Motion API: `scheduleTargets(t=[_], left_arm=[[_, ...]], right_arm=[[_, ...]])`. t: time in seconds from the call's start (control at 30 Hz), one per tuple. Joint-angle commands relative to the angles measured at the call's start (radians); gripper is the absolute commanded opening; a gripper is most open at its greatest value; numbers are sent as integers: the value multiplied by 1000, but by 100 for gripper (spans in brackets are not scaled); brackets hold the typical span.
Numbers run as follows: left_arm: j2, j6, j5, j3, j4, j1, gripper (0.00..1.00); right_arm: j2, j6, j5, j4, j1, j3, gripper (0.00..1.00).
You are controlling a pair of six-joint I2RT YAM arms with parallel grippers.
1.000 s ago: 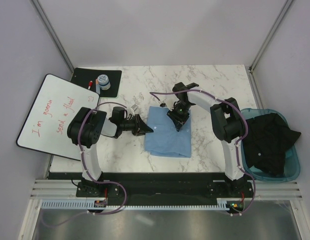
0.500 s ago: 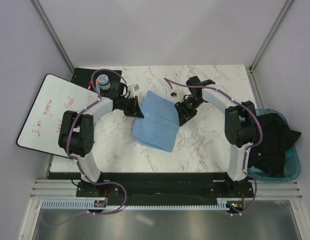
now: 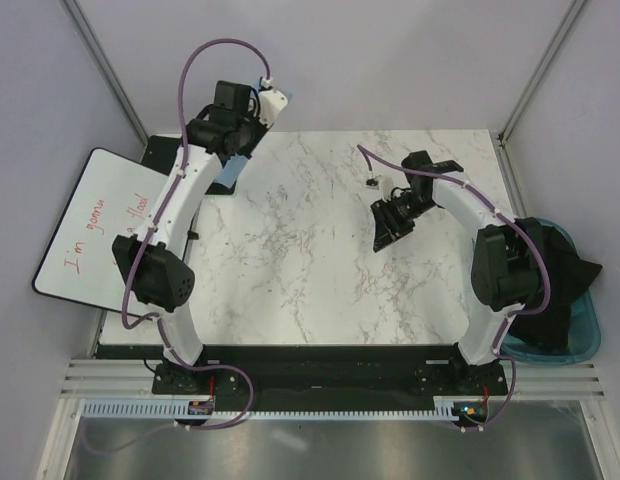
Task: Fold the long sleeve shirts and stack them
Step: Fold the shirt
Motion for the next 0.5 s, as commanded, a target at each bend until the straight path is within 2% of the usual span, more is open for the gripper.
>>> scheduleTargets(t=[0.0,0.03,0.13,0.23,0.33,0.4,0.47], left_arm=[[-31,179,-184,-101,-13,-149,2],[-38,173,-210,-216,11,-169,2],[-25,138,-267,-431,114,-261,2],[60,46,-254,-554,150,-365,2],[176,-75,-248,-594,160,-495,2],[221,-131,-237,-579,154,-529,2],[252,-203,-176,-541,127,-560,7]], right_arm=[[-47,-27,-80,-14,-36,-47,44],[-45,-30,-88,-14,-39,-55,44],[-33,-38,-119,-14,-59,-83,43],[-16,-41,-145,-8,-79,-116,43],[-10,-35,-165,-8,-99,-139,42],[-16,-26,-168,-9,-113,-159,42],[-33,-15,-177,-8,-120,-176,42]])
